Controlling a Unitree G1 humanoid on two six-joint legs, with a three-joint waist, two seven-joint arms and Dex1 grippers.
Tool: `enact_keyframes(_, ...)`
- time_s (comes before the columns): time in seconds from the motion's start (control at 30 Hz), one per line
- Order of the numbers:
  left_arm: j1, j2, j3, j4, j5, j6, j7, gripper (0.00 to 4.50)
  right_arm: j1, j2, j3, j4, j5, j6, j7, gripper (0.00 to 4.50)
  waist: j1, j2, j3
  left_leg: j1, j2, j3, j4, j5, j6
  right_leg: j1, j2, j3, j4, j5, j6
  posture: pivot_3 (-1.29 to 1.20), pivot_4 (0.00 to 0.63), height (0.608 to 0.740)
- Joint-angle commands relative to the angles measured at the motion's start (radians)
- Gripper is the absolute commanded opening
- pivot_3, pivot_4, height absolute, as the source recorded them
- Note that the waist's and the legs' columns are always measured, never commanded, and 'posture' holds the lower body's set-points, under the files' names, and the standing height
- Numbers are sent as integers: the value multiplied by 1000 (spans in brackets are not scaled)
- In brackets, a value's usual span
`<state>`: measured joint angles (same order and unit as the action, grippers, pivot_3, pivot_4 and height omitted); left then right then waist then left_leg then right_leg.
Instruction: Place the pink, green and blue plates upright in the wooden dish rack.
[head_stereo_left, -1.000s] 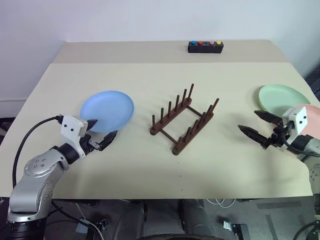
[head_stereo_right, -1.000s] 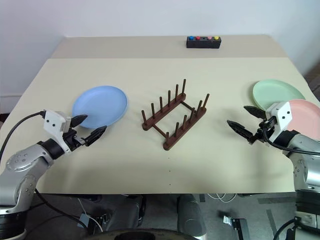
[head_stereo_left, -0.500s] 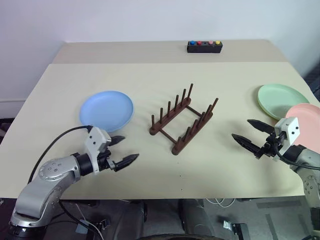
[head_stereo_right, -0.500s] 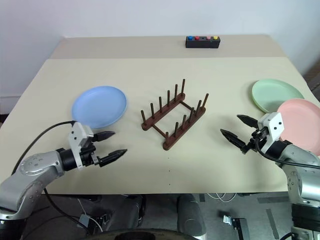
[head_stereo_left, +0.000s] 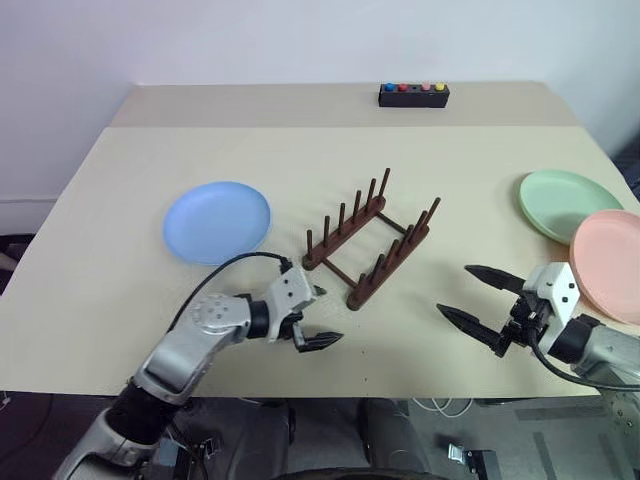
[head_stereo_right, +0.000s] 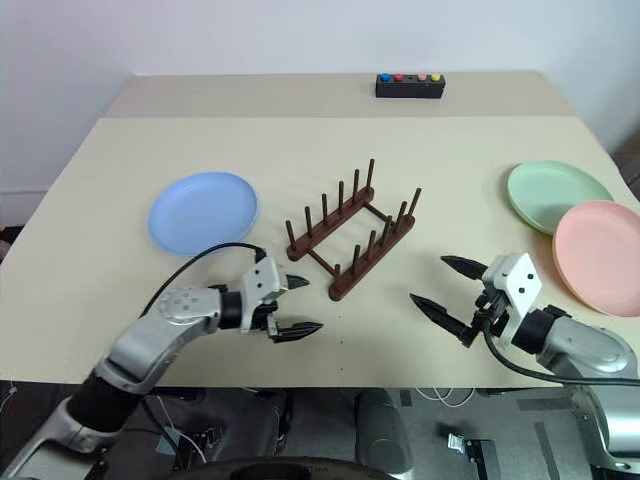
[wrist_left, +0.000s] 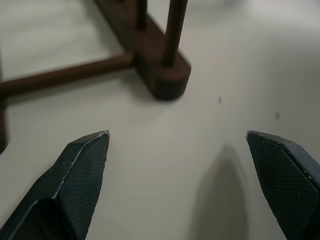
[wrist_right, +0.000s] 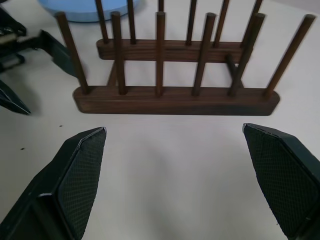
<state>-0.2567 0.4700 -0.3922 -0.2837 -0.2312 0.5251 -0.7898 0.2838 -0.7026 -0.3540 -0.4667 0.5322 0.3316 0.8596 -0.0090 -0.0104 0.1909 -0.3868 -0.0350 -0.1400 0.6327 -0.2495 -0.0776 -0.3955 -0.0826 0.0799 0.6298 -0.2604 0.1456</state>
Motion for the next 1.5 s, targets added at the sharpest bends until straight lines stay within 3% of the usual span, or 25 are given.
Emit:
enact_keyframes(0.03,-14,-50,-30,47,37,6,46,4500,17,11,-9,-70,18,12,-25,4466,-1,0,0,0,0,0,0,0,0,0,0,0,0,0,0,0,150,740)
enact_keyframes(0.37,-39,-207,-53,159,112,26,170,4500,27,15,-12,-86,22,22,-40,4466,2,0,-1,5,0,0,1,0,0,6,0,0,-1,-2,-3,0,150,740)
enact_keyframes(0.47,-29,-235,-41,170,122,25,197,3693,23,12,-12,-84,24,22,-37,4500,2,0,-1,7,0,0,1,0,0,7,0,0,0,-2,-3,0,150,740)
enact_keyframes(0.67,-28,-250,-35,188,150,-1,224,871,2,9,-3,-77,21,22,-35,4500,2,0,-1,7,0,0,0,0,0,8,0,0,-1,-2,-2,0,150,740)
enact_keyframes(0.7,-28,-250,-35,191,154,-5,226,773,1,9,-2,-76,20,22,-34,4500,1,1,-1,7,0,0,0,0,0,8,0,0,0,-2,-2,0,150,740)
enact_keyframes(0.9,-33,-236,-32,203,176,-43,215,773,-11,12,9,-74,17,21,-32,4500,2,1,-2,8,0,0,0,0,0,8,0,0,-1,-2,-2,0,150,740)
enact_keyframes(1.13,-112,-167,-22,284,137,-184,28,773,-11,14,15,-65,5,15,-32,4500,-1,1,-1,8,0,0,-1,0,0,7,0,0,-1,-2,-2,0,150,740)
enact_keyframes(1.5,-411,-232,-28,713,137,-438,-277,773,35,19,-32,-44,-3,-12,-36,4500,1,0,-1,2,0,0,-1,0,1,3,0,0,-2,-1,1,0,150,740)
